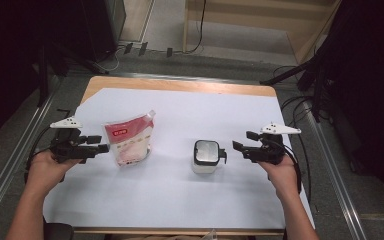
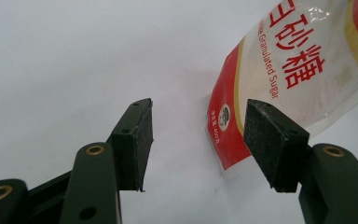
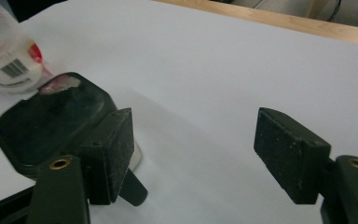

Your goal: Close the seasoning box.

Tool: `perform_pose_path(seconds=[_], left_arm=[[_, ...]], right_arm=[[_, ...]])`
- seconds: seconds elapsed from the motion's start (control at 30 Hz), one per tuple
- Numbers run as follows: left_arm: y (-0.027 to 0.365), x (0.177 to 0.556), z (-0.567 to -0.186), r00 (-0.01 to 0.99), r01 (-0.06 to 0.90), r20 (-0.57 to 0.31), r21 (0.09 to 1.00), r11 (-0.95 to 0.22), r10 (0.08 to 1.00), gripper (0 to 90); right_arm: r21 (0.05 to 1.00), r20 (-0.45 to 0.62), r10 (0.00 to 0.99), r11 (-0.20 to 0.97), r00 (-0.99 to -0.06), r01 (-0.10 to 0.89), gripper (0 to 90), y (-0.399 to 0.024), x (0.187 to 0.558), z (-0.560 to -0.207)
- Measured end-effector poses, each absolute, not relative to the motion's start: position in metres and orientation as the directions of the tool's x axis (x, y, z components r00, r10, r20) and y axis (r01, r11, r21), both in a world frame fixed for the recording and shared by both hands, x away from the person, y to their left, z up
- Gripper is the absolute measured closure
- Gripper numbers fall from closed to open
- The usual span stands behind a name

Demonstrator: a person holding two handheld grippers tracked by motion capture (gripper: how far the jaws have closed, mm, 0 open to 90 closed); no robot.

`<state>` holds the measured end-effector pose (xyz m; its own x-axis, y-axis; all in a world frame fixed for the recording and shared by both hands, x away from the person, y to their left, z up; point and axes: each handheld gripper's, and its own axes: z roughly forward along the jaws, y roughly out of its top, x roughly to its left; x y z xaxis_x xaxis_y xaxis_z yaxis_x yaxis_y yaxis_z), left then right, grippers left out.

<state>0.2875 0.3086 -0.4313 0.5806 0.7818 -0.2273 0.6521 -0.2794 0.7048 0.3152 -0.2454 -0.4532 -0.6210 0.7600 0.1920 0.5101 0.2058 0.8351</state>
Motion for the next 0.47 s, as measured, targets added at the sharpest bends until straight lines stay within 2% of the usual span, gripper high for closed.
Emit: perform_pose_path(seconds=[0.33, 0.47], left_arm=[[0.311, 0.291, -0.439, 0.584, 0.656, -0.231, 0.699, -0.285, 0.778, 36.6], [0.312, 0.293, -0.442, 0.582, 0.663, -0.221, 0.687, -0.299, 0.783, 36.3]], right_arm=[[0.809, 0.150, 0.799, 0.239, -0.582, 0.537, 26.0, -0.252, 0.327, -0.472], [0.806, 0.186, 0.783, 0.224, -0.593, 0.548, 22.5, -0.253, 0.329, -0.478]])
